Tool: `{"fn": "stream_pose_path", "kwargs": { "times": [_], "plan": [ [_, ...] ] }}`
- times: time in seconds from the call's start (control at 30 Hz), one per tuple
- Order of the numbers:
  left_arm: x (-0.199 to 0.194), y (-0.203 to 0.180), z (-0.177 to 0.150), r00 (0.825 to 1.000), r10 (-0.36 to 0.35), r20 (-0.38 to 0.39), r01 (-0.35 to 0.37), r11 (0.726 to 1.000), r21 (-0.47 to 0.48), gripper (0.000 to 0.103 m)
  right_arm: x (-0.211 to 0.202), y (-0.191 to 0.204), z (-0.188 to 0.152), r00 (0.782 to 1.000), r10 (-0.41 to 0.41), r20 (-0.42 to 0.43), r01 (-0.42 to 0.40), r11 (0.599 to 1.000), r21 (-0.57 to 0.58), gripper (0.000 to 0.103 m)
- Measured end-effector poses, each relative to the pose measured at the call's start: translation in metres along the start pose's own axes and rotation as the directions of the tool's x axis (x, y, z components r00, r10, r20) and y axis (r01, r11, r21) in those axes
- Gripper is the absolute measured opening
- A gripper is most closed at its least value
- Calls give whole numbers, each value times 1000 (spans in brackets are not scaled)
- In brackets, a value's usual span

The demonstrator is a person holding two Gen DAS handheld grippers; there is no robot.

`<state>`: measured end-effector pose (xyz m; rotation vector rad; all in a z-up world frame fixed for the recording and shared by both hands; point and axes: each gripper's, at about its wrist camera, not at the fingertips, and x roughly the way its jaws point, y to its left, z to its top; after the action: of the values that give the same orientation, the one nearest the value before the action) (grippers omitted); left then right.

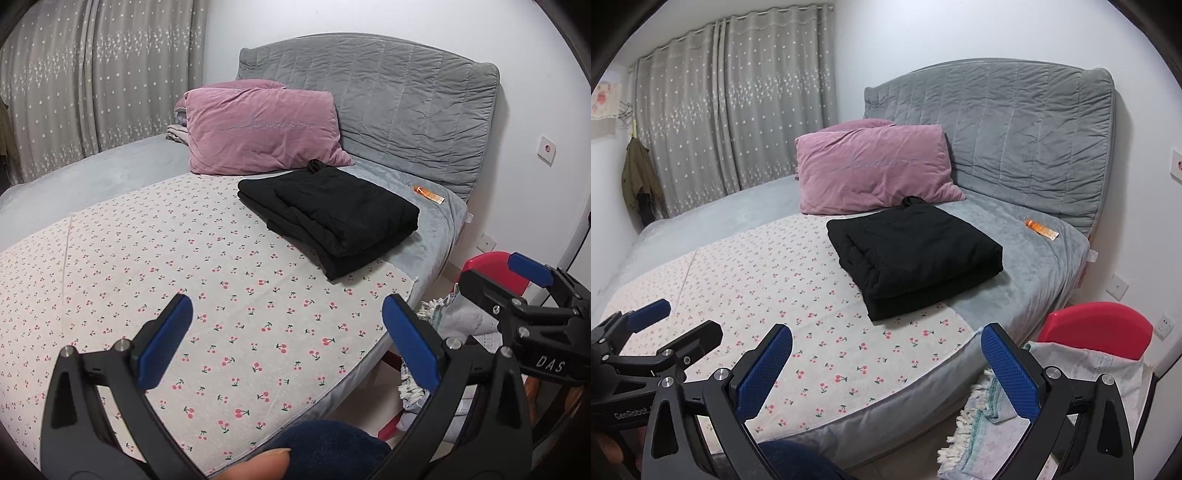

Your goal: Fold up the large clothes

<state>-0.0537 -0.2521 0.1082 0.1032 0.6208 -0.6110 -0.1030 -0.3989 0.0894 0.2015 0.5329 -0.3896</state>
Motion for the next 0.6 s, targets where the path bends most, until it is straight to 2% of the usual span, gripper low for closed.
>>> {"fn": "stream_pose_path", "kwargs": {
  "times": [0.6],
  "plan": [
    [9, 2, -1, 1000, 3, -16, -3, 1000, 0, 102, 13, -5, -11, 1000, 12, -26, -12, 1000, 5, 103]
  ]
}}
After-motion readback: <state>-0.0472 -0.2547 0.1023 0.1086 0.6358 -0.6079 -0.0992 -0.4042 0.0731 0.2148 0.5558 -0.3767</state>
